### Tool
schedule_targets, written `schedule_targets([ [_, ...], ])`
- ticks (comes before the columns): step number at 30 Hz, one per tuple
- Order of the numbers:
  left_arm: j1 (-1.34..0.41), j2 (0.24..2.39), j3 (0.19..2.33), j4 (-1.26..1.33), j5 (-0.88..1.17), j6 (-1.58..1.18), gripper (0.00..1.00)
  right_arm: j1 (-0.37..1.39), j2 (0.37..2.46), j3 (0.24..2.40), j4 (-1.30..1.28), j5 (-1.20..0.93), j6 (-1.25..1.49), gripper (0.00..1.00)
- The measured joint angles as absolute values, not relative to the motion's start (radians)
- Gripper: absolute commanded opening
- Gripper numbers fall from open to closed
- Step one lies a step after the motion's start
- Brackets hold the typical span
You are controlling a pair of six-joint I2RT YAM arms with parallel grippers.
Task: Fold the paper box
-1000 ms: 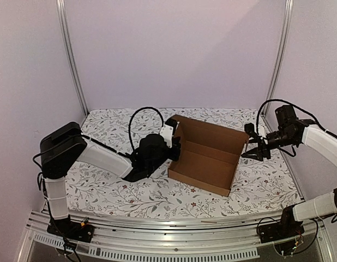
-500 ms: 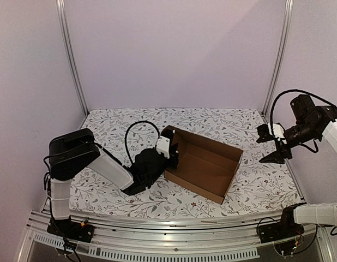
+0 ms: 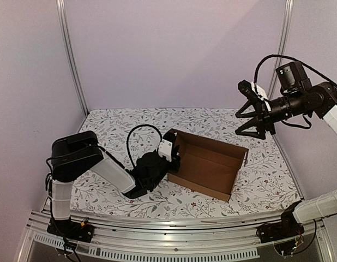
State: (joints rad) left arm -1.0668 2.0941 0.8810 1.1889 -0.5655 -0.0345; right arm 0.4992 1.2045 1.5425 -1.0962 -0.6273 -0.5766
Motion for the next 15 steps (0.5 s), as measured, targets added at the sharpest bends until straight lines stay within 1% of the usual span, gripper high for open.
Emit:
schedule_targets([
  [3, -1.071, 2.094, 0.881, 1.188, -0.574, -0.029, 0.0, 0.576, 1.271, 1.551, -1.081, -0.516, -0.537, 0.69],
  [7, -1.072, 2.094, 0.881, 1.188, -0.587, -0.026, 0.0, 0.712, 1.334, 1.551, -1.088, -0.349, -0.528, 0.59],
  [11, -1.074, 2.094, 0.881, 1.188, -0.591, -0.026, 0.0, 0.792, 1.358, 1.544, -1.091, -0.233, -0.535, 0.4],
  [15, -1.076, 2.094, 0.881, 1.187, -0.593, -0.026, 0.0, 0.828, 1.357, 1.522, -1.089, -0.138, -0.556, 0.24],
])
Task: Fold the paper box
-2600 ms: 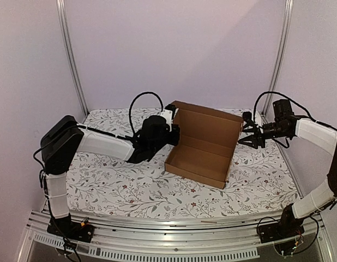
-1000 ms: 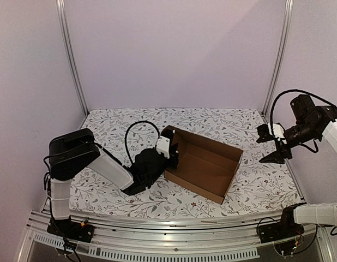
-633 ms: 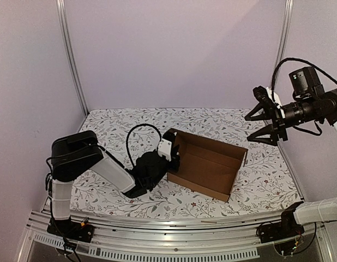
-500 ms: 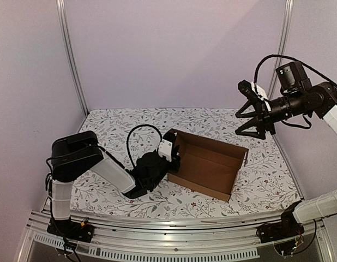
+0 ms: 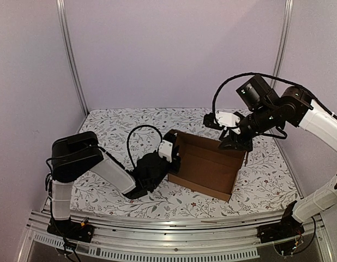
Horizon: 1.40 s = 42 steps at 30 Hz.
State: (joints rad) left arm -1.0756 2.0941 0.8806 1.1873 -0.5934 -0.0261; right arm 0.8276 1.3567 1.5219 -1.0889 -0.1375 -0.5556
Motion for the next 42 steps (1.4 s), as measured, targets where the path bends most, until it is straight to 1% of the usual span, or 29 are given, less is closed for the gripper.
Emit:
schedule_targets([
  [3, -1.076, 2.094, 0.881, 1.187, -0.595, -0.027, 0.0, 0.845, 1.357, 1.497, -1.092, -0.088, -0.566, 0.15],
  [5, -1.078, 2.094, 0.881, 1.187, -0.596, -0.026, 0.0, 0.858, 1.357, 1.489, -1.09, -0.072, -0.577, 0.1],
  [6, -1.079, 2.094, 0.88, 1.187, -0.598, -0.026, 0.04, 0.866, 1.357, 1.485, -1.089, -0.059, -0.58, 0.08],
  [8, -1.08, 2.094, 0.879, 1.187, -0.599, -0.026, 0.19, 0.876, 1.357, 1.476, -1.088, -0.042, -0.584, 0.07],
  [11, -1.087, 2.093, 0.858, 1.15, -0.602, -0.017, 0.38, 0.891, 1.357, 1.46, -1.085, -0.031, -0.589, 0.06],
  [14, -1.113, 2.064, 0.786, 1.094, -0.619, 0.01, 0.49, 0.897, 1.357, 1.441, -1.084, -0.028, -0.589, 0.06],
  [16, -1.144, 2.006, 0.71, 1.065, -0.625, 0.027, 0.53, 0.898, 1.357, 1.427, -1.084, -0.029, -0.589, 0.06],
  [21, -1.235, 1.776, 0.603, 0.926, -0.623, 0.034, 0.55, 0.897, 1.358, 1.386, -1.084, -0.06, -0.589, 0.1],
  [26, -1.299, 1.518, 0.559, 0.744, -0.591, -0.035, 0.55, 0.898, 1.358, 1.298, -1.065, -0.145, -0.586, 0.2],
  [31, -1.318, 1.311, 0.483, 0.59, -0.563, -0.144, 0.57, 0.898, 1.366, 1.175, -1.03, -0.205, -0.581, 0.24],
  [33, -1.32, 1.251, 0.468, 0.542, -0.563, -0.17, 0.61, 0.898, 1.386, 1.128, -1.006, -0.224, -0.581, 0.25],
  [37, -1.316, 1.212, 0.49, 0.479, -0.617, -0.196, 0.64, 0.898, 1.45, 1.075, -0.962, -0.246, -0.581, 0.26],
  [40, -1.285, 1.275, 0.557, 0.436, -0.632, -0.209, 0.64, 0.898, 1.496, 1.054, -0.931, -0.263, -0.581, 0.27],
  [42, -1.236, 1.36, 0.631, 0.407, -0.616, -0.223, 0.64, 0.898, 1.521, 1.049, -0.918, -0.267, -0.58, 0.27],
])
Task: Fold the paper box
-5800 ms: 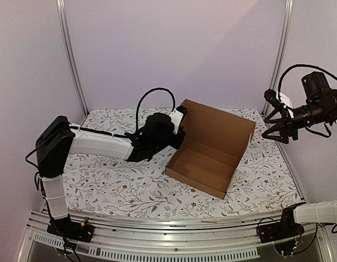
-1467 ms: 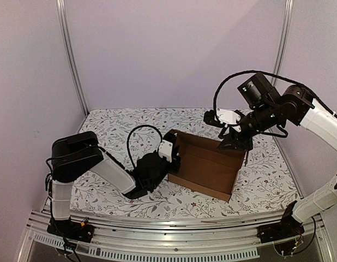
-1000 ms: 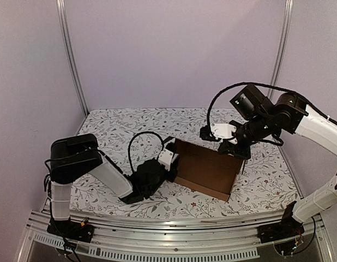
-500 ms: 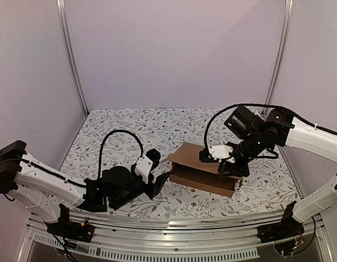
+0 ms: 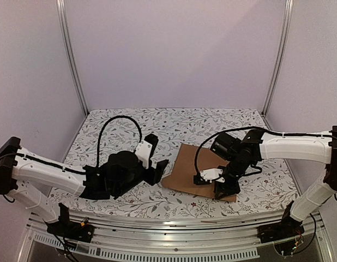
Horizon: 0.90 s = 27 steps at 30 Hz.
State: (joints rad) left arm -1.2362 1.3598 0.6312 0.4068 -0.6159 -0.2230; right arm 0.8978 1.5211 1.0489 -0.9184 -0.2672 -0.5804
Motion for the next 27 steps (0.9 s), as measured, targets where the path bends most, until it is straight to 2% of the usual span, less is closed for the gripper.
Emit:
schedule_targets([
  [4, -1.161, 1.556, 0.781, 0.373, -0.556, -0.241, 0.64, 0.898, 1.553, 1.048, -0.904, -0.269, -0.576, 0.29],
  [9, -1.134, 1.771, 0.946, 0.319, -0.471, -0.249, 0.62, 0.896, 1.535, 1.051, -0.905, -0.273, -0.565, 0.37],
  [15, -1.131, 1.918, 1.056, 0.221, -0.422, -0.26, 0.61, 0.859, 1.375, 1.066, -0.947, -0.29, -0.577, 0.46],
  [20, -1.131, 1.927, 1.073, 0.196, -0.423, -0.277, 0.6, 0.692, 1.288, 1.085, -0.952, -0.309, -0.561, 0.5],
  [24, -1.131, 1.951, 1.101, 0.192, -0.421, -0.294, 0.59, 0.521, 1.311, 1.079, -0.909, -0.306, -0.498, 0.53],
  [27, -1.13, 1.953, 1.106, 0.188, -0.418, -0.3, 0.59, 0.456, 1.34, 1.056, -0.874, -0.277, -0.45, 0.53],
])
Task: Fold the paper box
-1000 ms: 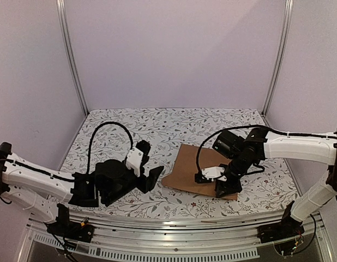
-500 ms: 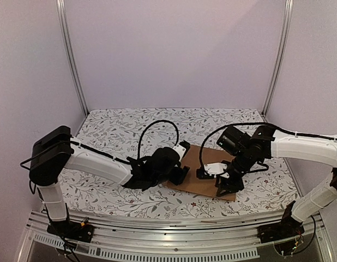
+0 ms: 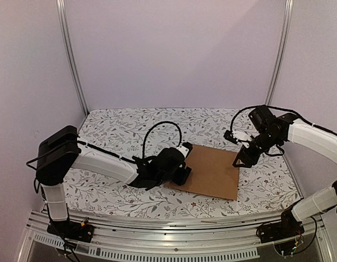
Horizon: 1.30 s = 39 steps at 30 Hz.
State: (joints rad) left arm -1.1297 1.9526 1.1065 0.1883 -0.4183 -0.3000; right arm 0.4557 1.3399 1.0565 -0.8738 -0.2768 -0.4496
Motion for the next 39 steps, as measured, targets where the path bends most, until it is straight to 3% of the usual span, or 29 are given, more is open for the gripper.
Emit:
schedule_targets([
  [13, -1.12, 1.867, 1.108, 0.129, -0.409, -0.302, 0.63, 0.437, 1.469, 1.024, -0.833, -0.146, -0.383, 0.47],
  [31, -1.019, 1.947, 1.142, 0.108, -0.268, -0.411, 0.56, 0.437, 1.521, 1.011, -0.822, -0.127, -0.384, 0.45],
  [39, -1.019, 1.802, 1.094, 0.083, -0.302, -0.347, 0.61, 0.429, 1.451, 1.056, -0.863, -0.141, -0.385, 0.57],
])
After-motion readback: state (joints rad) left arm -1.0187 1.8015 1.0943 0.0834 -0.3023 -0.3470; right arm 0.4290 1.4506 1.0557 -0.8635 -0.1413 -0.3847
